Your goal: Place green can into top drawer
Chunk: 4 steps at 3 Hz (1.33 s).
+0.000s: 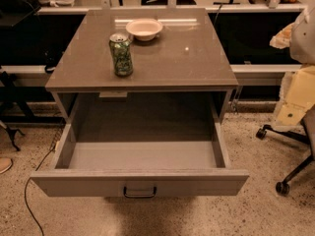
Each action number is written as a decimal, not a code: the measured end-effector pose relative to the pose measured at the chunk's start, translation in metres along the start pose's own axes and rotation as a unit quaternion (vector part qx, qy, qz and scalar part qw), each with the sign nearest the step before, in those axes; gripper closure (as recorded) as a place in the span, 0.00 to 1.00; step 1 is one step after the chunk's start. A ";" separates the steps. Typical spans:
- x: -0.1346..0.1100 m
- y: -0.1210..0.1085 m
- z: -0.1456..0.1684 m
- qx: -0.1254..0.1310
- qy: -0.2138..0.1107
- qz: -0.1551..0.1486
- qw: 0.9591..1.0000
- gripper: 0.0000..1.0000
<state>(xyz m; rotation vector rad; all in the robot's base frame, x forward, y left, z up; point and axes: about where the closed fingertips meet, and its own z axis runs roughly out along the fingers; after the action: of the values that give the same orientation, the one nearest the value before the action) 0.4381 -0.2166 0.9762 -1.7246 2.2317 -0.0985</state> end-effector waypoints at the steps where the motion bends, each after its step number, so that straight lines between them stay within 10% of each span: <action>1: 0.000 0.000 0.000 0.000 0.000 0.000 1.000 0.00; 2: -0.016 -0.014 0.009 0.005 -0.046 0.011 0.999 0.00; 3: -0.065 -0.057 0.038 0.005 -0.172 0.045 0.984 0.00; 4: -0.138 -0.092 0.059 -0.020 -0.301 0.067 0.951 0.00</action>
Offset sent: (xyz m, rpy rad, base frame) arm 0.0857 0.0515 -0.0055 0.4183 -0.1246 -0.0039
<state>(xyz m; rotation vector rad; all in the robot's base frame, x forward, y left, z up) 0.5715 -0.1013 0.9717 -1.3692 1.8813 0.4481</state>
